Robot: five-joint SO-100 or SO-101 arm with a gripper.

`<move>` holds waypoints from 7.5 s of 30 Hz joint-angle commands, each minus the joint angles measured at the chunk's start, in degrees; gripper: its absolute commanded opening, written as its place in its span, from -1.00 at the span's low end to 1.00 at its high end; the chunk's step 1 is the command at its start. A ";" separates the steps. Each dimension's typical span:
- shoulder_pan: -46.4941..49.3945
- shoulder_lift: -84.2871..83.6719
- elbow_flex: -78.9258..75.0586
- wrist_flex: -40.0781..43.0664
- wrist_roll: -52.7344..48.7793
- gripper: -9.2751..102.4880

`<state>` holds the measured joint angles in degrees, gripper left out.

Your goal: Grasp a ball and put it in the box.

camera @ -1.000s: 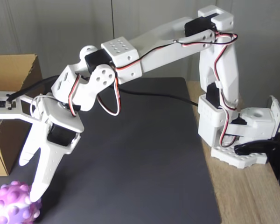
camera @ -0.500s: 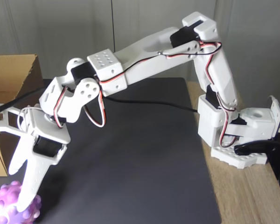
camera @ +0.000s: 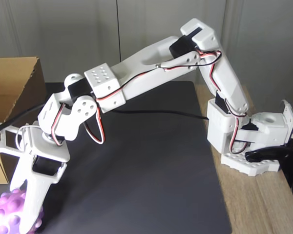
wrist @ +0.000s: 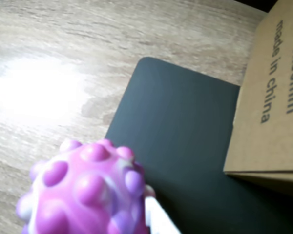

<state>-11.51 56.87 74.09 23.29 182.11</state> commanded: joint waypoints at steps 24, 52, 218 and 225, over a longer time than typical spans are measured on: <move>1.49 -7.82 -5.89 -2.46 3.96 -0.22; 2.90 3.96 -4.22 0.70 3.43 -0.50; 26.37 79.10 52.56 15.82 3.87 -0.67; 27.51 87.10 62.40 13.80 3.08 -0.67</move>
<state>15.64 140.89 135.09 38.94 185.45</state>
